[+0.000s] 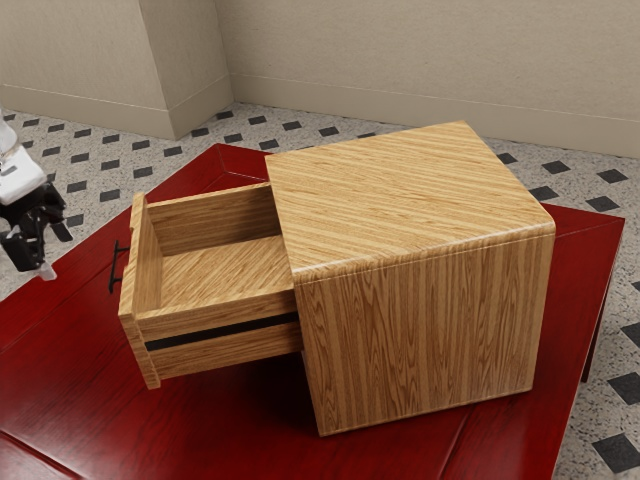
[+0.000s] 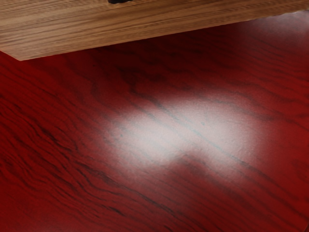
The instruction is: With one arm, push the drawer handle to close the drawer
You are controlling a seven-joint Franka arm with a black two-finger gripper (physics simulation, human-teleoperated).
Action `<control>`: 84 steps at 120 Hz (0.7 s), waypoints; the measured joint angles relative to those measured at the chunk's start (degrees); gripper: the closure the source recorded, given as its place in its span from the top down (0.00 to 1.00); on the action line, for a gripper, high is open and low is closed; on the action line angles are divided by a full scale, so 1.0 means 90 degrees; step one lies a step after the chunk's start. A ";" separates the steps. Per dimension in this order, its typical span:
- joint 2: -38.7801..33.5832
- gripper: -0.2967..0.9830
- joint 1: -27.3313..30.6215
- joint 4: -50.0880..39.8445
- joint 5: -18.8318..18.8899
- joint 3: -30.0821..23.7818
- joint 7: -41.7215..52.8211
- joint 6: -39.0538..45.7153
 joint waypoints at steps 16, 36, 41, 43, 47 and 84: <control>0.0197 0.75 -0.0108 -0.0008 -0.0255 -0.0003 0.0523 0.0181; 0.0318 0.75 0.0007 -0.0054 -0.0595 -0.0019 0.0775 0.0333; 0.0288 0.75 0.0181 -0.0153 -0.0640 -0.0052 0.0731 0.0343; 0.0280 0.75 0.0216 -0.0180 -0.0654 -0.0059 0.0712 0.0347; 0.0276 0.75 0.0252 -0.0214 -0.0677 -0.0070 0.0675 0.0356; 0.0461 0.73 0.0315 -0.0216 -0.0903 -0.0350 0.0175 0.0483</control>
